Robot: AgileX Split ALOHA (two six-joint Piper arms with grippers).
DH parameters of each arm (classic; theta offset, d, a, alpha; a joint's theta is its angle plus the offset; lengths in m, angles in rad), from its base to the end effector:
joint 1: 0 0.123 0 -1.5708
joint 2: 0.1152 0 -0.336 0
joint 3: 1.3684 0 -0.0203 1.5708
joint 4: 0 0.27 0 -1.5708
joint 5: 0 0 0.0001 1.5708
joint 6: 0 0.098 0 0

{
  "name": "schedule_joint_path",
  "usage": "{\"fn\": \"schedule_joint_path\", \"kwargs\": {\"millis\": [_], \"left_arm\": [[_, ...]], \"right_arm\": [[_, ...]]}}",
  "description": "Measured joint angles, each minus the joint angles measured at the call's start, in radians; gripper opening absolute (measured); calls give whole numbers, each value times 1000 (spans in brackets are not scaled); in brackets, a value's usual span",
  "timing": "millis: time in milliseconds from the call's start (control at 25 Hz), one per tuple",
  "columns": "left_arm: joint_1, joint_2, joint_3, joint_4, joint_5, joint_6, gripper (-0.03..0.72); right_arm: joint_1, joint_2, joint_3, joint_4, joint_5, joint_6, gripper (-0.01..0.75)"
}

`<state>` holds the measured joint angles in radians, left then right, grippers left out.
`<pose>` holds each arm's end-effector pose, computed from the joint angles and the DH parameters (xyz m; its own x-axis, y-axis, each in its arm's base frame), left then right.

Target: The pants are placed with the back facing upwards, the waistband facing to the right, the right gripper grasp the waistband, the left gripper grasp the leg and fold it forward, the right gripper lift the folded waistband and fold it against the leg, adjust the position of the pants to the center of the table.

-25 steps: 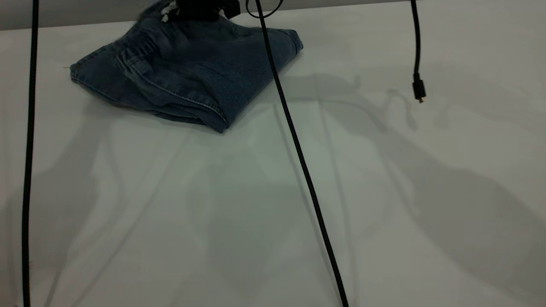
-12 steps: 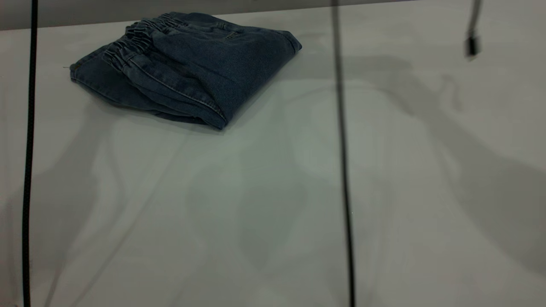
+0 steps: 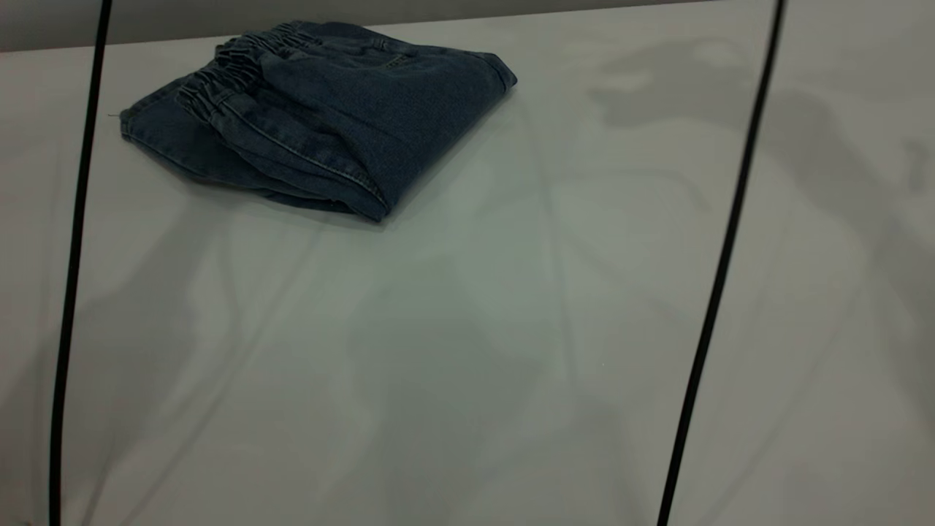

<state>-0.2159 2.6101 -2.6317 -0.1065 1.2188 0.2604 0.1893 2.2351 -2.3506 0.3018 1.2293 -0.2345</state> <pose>0.6005 -0.1417 0.2211 -0.7955 0.4003 -0.4550 0.4441 0.8959 0.0119 0.5315 0.1298 0.3564 -0.7830 -0.2773 -0.5568 -0.4322 0.8863 0.1663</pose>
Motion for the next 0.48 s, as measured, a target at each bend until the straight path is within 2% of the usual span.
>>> {"fn": "schedule_joint_path", "kwargs": {"millis": [160, 480], "left_arm": [[-6, 0, 90, 3, 0, 95, 590], [-10, -5, 280, 68, -4, 192, 590]], "right_arm": [[-1, -121, 0, -113, -1, 1, 593], [-1, -256, -1, -122, -4, 1, 593]]}}
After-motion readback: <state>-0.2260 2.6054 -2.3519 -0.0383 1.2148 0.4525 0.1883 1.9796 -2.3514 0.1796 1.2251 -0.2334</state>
